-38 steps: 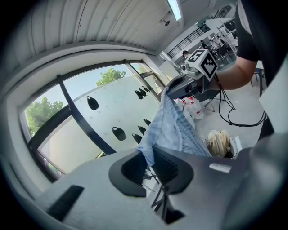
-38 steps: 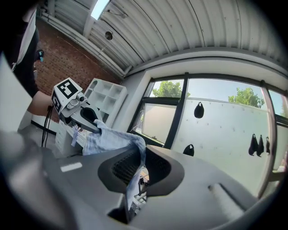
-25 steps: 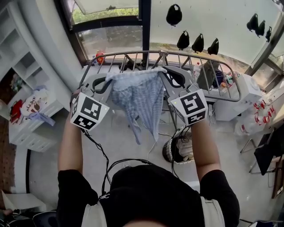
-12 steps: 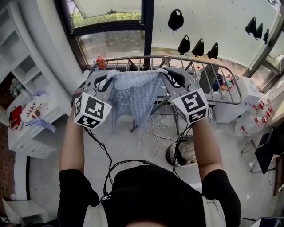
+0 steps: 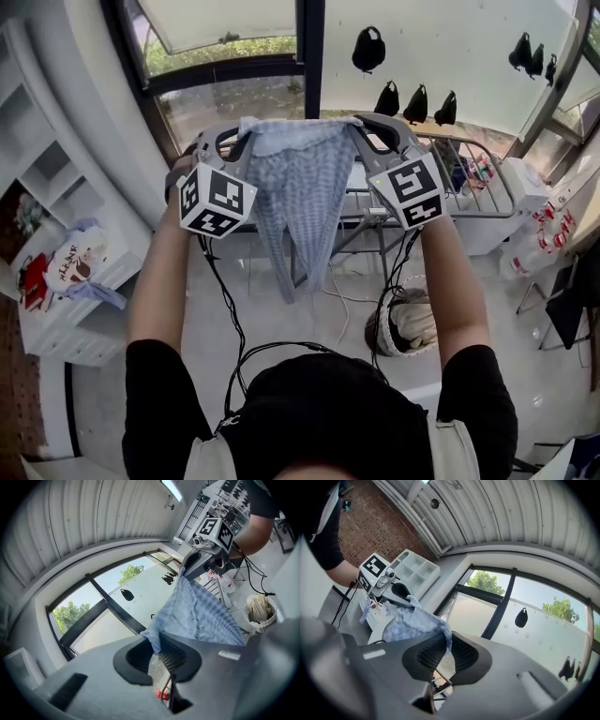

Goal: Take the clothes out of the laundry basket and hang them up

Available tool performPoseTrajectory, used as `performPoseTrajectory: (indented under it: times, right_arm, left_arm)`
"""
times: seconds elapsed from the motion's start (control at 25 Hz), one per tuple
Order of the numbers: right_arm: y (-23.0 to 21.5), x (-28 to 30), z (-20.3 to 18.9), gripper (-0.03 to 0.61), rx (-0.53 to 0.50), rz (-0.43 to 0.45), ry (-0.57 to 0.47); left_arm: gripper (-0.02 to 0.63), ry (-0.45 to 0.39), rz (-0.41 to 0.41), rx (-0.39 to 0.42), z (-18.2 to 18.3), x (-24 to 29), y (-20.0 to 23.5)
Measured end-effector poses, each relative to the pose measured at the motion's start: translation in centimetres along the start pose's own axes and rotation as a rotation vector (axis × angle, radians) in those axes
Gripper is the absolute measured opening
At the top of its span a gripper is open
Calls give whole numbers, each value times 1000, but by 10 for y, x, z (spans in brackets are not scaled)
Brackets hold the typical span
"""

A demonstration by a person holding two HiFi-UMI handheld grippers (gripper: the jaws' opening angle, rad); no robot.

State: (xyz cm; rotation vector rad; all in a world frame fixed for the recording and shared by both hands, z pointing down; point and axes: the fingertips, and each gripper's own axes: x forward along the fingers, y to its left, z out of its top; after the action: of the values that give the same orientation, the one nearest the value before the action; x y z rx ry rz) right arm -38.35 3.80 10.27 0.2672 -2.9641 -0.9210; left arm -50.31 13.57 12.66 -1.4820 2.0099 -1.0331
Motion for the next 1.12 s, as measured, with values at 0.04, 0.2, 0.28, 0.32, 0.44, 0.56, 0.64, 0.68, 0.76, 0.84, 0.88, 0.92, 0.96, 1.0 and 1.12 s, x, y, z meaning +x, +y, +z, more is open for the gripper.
performPoseTrajectory:
  times: [0.04,0.2,0.28,0.32,0.44,0.56,0.64,0.68,0.76,0.84,0.88,0.92,0.96,1.0,1.12]
  right_arm:
    - [-4,6,1,44,-11,-15,6]
    - [-21,27,5,44,-42,-68,29]
    - [-29,36,1,45,-51,-81,43]
    - [-33,41,-2,44,-55,-87,51]
    - [-44,57,-16,45,-60,-100,71]
    - [-50,76,-32,46,-65,-102,81]
    - [-54,92,-44,46,-82,-100,88]
    - [-57,101,-50,46,-93,-97,92]
    - [-66,121,-63,46,-107,-89,97]
    - [-79,144,-74,46,-103,-82,97]
    - [-85,155,-80,46,-97,-77,96]
    - [-92,167,-86,46,-89,-72,96]
    - [-98,179,-93,46,-82,-65,97]
    - [-105,191,-100,46,-75,-56,100]
    - [-123,231,-128,46,-50,-26,114]
  left_arm:
    - [29,-8,3,10,-1,6,5]
    - [29,-39,-2,9,-1,28,28]
    - [29,-45,-1,5,-3,40,34]
    - [29,-45,4,11,-4,45,35]
    - [29,-39,27,49,-9,64,35]
    - [29,-26,36,70,-23,87,37]
    - [29,-15,32,60,-34,104,40]
    - [29,-9,30,54,-40,114,42]
    - [29,1,26,52,-50,136,46]
    - [29,9,27,51,-59,160,53]
    - [29,13,27,47,-63,172,56]
    - [29,18,27,42,-66,185,59]
    - [29,24,26,37,-71,198,62]
    - [29,31,24,33,-76,211,65]
    - [29,58,17,17,-93,251,72]
